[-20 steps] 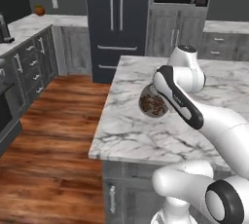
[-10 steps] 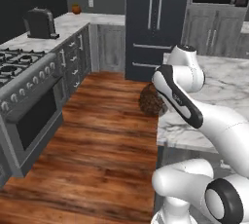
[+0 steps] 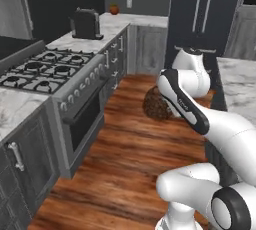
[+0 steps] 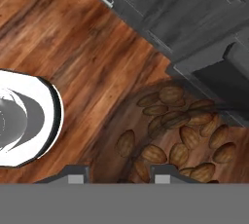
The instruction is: Pick the jar and jar from the dining table and place them in the open cabinet. Close the cabinet after placing the objects.
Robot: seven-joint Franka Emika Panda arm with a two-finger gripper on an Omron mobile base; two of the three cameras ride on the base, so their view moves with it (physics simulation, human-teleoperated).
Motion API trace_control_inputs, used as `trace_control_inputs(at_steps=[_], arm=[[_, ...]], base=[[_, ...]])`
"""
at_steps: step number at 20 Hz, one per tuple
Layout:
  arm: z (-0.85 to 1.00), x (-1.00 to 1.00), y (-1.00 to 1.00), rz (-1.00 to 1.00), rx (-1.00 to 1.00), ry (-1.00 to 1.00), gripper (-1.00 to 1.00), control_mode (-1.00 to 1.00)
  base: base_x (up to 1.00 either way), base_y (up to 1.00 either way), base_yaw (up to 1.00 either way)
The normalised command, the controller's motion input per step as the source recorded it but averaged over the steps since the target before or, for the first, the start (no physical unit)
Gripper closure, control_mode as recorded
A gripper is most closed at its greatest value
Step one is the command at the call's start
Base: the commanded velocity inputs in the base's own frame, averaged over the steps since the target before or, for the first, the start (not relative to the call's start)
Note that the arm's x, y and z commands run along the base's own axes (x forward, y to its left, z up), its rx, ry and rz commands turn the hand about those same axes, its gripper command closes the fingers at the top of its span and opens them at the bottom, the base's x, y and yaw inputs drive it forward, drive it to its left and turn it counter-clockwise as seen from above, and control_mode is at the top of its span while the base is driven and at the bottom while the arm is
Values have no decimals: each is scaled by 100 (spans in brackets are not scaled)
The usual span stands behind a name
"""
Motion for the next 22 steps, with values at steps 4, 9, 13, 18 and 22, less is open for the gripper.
trace_control_inputs(at_steps=[4,9,13,18,22], arm=[[0,0,0,0,0,0,100,100],[0,0,0,0,0,0,100,100],[0,0,0,0,0,0,100,100],[0,0,0,0,0,0,100,100],[0,0,0,0,0,0,100,100]], base=[[42,62,35],[40,7,42],[41,-24,40],[47,-32,42],[78,-22,42]])
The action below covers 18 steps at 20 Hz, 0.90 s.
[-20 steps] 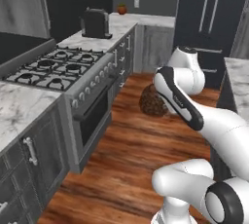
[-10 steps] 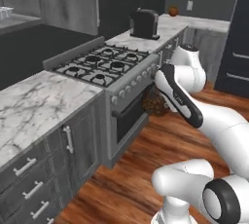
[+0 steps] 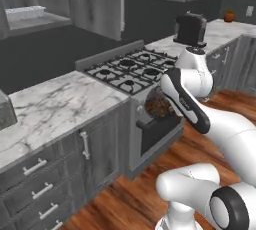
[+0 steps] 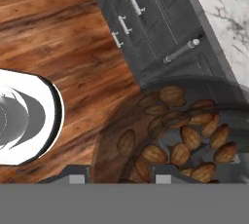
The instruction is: Pick the jar and jar from the dining table and place them in the open cabinet. Close the cabinet after placing the objects.
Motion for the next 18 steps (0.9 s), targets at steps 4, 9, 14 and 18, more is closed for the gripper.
trace_control_inputs(at_steps=[4,9,14,18], arm=[[0,0,0,0,0,0,100,100],[0,0,0,0,0,0,100,100],[0,0,0,0,0,0,100,100],[0,0,0,0,0,0,100,100]], base=[[91,-3,38],[73,40,30],[48,77,20],[23,86,12]])
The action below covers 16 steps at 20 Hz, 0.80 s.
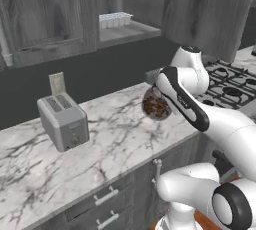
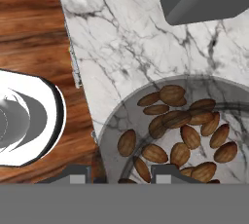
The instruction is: Pick the jar and jar from the dining table and place them in the open cabinet. Close the cabinet after placing the objects.
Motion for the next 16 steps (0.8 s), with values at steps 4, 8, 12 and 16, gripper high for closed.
trace_control_inputs(at_steps=[4,8,12,16], arm=[[0,0,0,0,0,0,100,100],[0,0,0,0,0,0,100,100],[0,0,0,0,0,0,100,100],[0,0,0,0,0,0,100,100]], base=[[34,19,8],[50,-27,1],[70,-19,1],[4,0,0]])
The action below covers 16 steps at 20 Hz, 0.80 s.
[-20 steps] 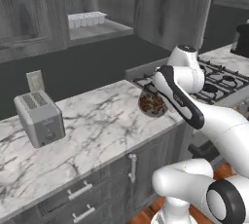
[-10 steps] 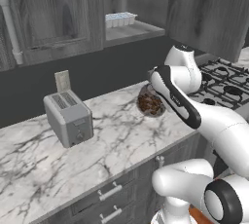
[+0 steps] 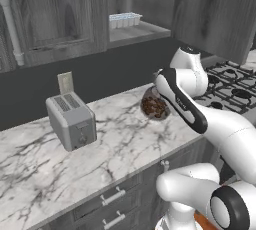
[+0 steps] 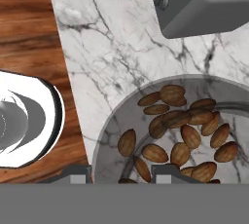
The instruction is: Pick the jar and jar from the dining table and place them in the open cabinet. Close the cabinet after placing the objects.
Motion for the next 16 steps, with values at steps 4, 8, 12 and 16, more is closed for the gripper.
trace_control_inputs(at_steps=[4,8,12,16], arm=[[0,0,0,0,0,0,100,100],[73,0,0,0,-17,0,100,-100],[83,-1,5,0,-22,-1,100,-100],[74,-25,0,1,-14,-7,100,-100]], base=[[0,0,0],[0,0,0],[0,0,0],[0,0,0]])
